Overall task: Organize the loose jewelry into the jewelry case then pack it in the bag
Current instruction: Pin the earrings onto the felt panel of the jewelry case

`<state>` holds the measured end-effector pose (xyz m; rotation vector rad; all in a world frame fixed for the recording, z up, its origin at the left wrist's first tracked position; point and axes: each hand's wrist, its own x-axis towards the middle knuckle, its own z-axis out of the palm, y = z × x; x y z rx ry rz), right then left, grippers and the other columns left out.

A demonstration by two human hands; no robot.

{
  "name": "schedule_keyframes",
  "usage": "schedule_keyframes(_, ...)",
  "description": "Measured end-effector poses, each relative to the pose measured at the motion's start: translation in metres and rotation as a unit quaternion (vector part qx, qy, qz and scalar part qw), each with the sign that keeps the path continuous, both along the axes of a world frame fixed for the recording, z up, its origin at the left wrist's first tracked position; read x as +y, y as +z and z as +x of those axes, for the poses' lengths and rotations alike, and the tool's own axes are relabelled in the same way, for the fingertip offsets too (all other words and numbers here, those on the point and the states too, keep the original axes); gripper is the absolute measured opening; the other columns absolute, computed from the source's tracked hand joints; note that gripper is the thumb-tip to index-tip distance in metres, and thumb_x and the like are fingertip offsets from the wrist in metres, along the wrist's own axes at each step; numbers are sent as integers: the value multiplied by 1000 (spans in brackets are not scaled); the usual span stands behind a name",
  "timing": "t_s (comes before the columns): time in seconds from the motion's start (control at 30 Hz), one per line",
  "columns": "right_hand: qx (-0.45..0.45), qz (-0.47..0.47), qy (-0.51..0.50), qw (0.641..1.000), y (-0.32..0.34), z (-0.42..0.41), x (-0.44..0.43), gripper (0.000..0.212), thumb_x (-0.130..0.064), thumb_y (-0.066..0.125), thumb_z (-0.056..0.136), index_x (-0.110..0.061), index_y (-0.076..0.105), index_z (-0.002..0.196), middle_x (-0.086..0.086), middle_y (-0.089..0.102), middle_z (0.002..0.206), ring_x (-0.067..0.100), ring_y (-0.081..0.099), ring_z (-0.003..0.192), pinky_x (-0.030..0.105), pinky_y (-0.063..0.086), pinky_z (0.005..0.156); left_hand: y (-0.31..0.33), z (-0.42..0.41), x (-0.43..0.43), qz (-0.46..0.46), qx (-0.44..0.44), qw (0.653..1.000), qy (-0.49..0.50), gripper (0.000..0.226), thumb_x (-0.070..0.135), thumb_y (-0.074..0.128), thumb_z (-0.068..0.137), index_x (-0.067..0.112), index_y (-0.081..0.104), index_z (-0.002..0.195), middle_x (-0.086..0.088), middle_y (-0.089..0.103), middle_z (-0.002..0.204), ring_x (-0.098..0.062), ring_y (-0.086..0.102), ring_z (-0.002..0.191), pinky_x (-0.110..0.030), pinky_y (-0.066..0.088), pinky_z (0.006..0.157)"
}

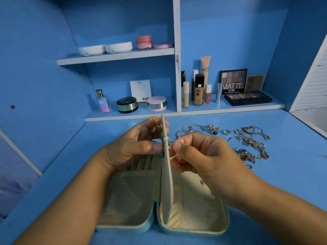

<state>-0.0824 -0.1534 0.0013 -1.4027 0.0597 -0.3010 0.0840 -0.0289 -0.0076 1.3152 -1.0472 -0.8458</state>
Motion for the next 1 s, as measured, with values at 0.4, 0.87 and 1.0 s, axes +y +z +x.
schedule_keyframes(0.4, -3, 54, -7, 999, 0, -1, 7, 19, -22, 59, 75, -4, 64, 79, -1, 65, 64, 8, 63, 63, 22, 53, 66, 1, 0, 0, -4, 2, 1000, -7, 56, 19, 70, 62, 10, 51, 114, -3, 56, 99, -16, 56, 94, -26, 51, 80)
schedule_keyframes(0.87, -71, 49, -79, 993, -9, -2, 20, 25, -23, 60, 73, 1, 64, 81, -1, 65, 61, 5, 60, 60, 19, 53, 66, 2, 0, 0, 4, -16, 1000, -4, 55, 21, 68, 63, 9, 50, 114, -2, 55, 95, -12, 56, 87, -24, 50, 74)
schedule_keyframes(1.0, -90, 57, -84, 991, -10, -2, 23, 25, -19, 60, 75, 4, 62, 84, -1, 64, 62, 4, 59, 59, 15, 51, 63, 1, 0, 2, 3, -15, 1000, -1, 58, 21, 71, 62, 13, 52, 115, 2, 59, 98, -13, 58, 93, -27, 52, 80)
